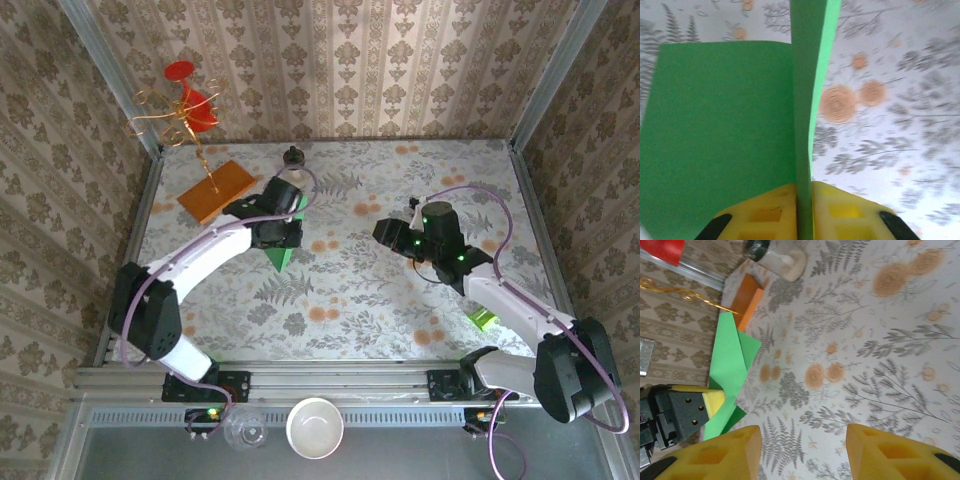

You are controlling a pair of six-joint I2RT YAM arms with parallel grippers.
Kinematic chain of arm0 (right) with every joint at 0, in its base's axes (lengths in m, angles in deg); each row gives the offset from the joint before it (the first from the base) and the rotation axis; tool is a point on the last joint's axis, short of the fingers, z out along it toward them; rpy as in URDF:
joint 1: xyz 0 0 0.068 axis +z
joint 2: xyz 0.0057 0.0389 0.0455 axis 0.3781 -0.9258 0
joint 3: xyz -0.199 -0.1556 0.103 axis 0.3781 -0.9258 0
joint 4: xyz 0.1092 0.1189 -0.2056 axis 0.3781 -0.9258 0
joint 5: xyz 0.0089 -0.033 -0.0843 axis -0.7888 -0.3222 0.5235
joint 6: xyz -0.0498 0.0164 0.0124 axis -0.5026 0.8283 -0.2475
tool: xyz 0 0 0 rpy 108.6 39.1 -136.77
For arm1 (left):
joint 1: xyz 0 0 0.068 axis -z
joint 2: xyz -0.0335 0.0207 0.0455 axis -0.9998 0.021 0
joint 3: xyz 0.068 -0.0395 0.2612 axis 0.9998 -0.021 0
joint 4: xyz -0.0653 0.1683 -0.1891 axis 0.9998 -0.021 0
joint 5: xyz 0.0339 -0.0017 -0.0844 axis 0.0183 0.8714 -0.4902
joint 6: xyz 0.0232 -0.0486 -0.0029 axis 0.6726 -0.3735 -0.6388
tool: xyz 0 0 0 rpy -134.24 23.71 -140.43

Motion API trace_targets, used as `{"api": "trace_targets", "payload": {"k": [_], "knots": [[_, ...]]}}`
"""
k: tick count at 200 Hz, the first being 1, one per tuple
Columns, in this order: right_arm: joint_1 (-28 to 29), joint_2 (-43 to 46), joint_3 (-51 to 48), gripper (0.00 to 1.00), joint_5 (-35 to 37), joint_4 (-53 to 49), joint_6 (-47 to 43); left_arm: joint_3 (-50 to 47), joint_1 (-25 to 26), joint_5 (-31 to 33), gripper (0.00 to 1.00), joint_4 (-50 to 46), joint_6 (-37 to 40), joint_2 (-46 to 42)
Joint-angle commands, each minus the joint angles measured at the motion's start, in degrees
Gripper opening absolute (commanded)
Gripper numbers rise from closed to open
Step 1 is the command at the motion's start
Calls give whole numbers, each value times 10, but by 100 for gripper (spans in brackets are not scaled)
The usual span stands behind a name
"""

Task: Fold a paper plane with a square sheet of paper (pick it up from the middle)
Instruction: Turn over the paper at the center of the table.

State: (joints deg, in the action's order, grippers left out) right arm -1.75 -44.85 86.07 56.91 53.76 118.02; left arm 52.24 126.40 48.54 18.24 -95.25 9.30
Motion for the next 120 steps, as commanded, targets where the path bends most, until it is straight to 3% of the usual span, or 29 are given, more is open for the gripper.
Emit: {"api": "trace_targets", "payload": {"k": [1, 21, 52, 120], "knots": [[-5, 19, -11, 51, 42, -39, -19, 44, 34, 178, 15, -81, 56, 45], [-10, 26, -18, 51, 48, -42, -19, 73, 64, 266, 15, -103, 61, 101], [-18, 38, -25, 51, 54, -46, -14, 112, 95, 348, 14, -128, 68, 183], [-37, 50, -48, 52, 57, -50, -6, 138, 125, 396, 14, -121, 62, 291]]}}
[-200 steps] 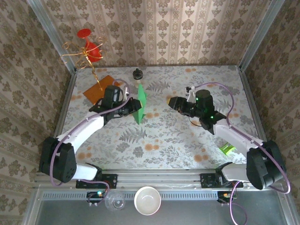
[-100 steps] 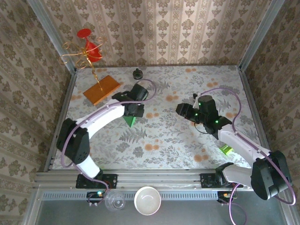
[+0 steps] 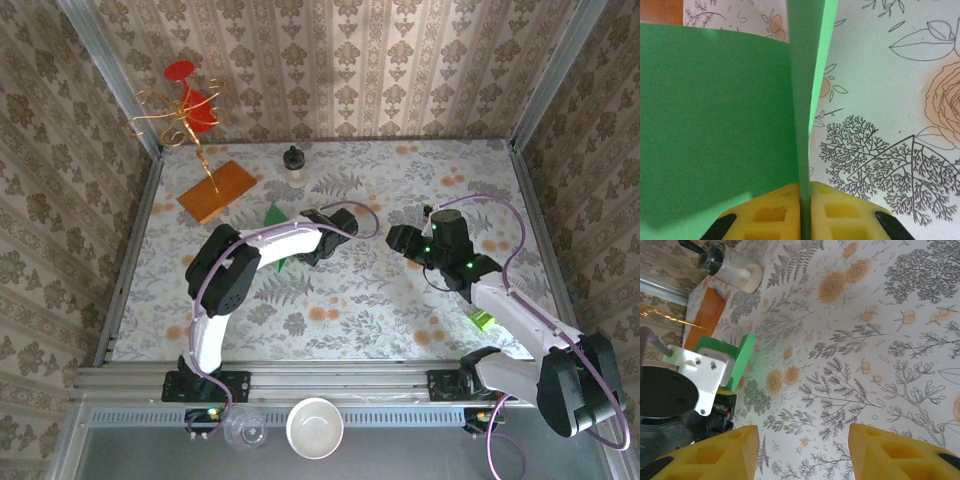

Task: Fold a paper plane with a square sheet of paper (pick it up from the middle)
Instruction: Turn over the paper at the center of the table.

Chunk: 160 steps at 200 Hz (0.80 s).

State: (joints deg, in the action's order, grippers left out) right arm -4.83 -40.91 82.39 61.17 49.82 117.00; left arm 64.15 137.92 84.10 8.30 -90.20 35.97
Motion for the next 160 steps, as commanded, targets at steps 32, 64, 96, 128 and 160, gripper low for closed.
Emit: {"api": "trace_targets", "payload": {"k": [32, 64, 96, 128, 160], "knots": [[-10, 9, -17, 53, 11, -8, 8, 16, 21, 34, 14, -7, 1, 47], [-12, 1, -21, 53, 6, 0, 14, 13, 30, 16, 18, 6, -13, 66], [-12, -3, -22, 53, 3, 4, 17, 10, 33, -18, 22, 11, -29, 67], [-13, -1, -23, 53, 7, 3, 20, 3, 33, -49, 26, 25, -40, 58], [-15, 3, -24, 54, 14, 1, 24, 7, 33, -71, 29, 26, -48, 53]]}}
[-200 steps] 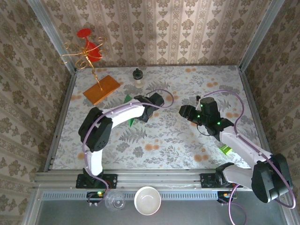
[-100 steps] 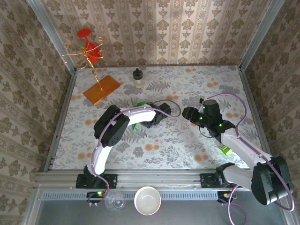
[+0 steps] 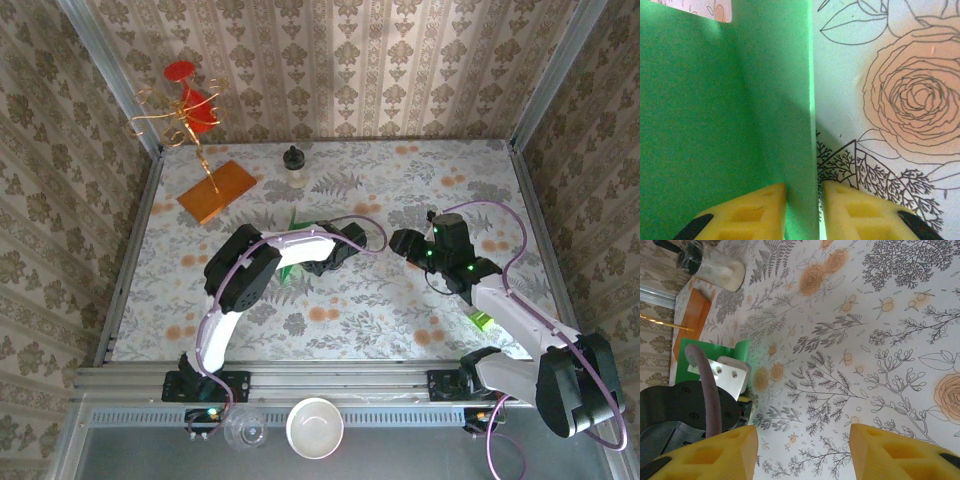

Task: Fold a paper plane with a square sheet of paper (pick it up from the middle)
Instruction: Turn over the paper at the center of the table.

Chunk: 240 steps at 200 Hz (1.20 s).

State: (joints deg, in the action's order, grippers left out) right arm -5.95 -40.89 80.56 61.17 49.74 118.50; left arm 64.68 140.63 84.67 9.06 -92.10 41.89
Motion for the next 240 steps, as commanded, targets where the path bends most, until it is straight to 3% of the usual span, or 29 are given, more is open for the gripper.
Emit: {"api": "trace_targets", "payload": {"k": [1, 93, 130, 160, 227, 240], "knots": [[-3, 3, -6, 54, 14, 1, 9, 1, 6, -77, 29, 18, -29, -6], [-7, 31, -10, 60, 64, -29, 14, -7, 2, -216, 42, 38, -82, -88], [-7, 36, -5, 64, 73, -48, 18, -50, 12, -356, 48, 87, -112, -158], [-6, 15, 4, 65, 56, -52, 21, -110, 14, -431, 51, 133, -134, -225], [-6, -24, 9, 66, 30, -28, 36, -247, -97, -573, 58, 269, -195, -329], [-6, -28, 11, 66, 27, -29, 36, -249, -108, -574, 58, 264, -185, -336]]}}
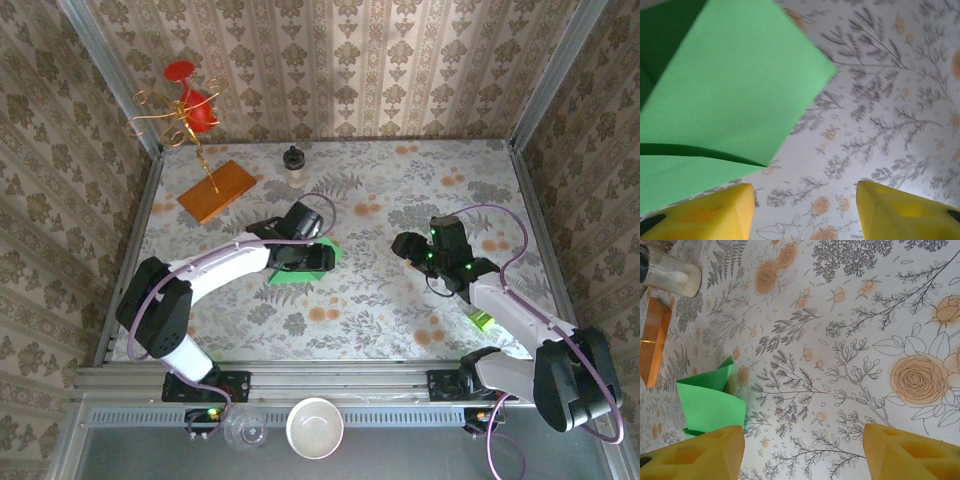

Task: Fold a paper plane with a square sheet of paper (pick it up from the middle)
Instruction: Turn over the paper at the center of the table, then move the paper to the center of the table.

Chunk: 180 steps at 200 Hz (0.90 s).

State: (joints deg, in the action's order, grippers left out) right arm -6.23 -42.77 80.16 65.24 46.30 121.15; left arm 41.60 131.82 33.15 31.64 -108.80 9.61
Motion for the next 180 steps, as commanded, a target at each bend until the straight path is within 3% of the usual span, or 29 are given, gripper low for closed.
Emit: {"api": "trace_targets", "payload": {"k": [1, 20, 71, 123, 180], "knots": [[-3, -9, 14, 66, -14, 6, 10, -18, -21, -57, 58, 36, -17, -13], [-3, -13, 14, 66, -17, 6, 13, -16, -32, -26, 59, 9, 3, -27], [-3, -38, 19, 65, -39, 21, 19, -64, -73, -35, 59, 37, 10, -25], [0, -46, 22, 66, -44, 25, 18, -50, -117, -44, 59, 63, 16, 29], [8, -52, 17, 65, -52, 33, 25, -23, -131, -45, 58, 78, 13, 78]]}}
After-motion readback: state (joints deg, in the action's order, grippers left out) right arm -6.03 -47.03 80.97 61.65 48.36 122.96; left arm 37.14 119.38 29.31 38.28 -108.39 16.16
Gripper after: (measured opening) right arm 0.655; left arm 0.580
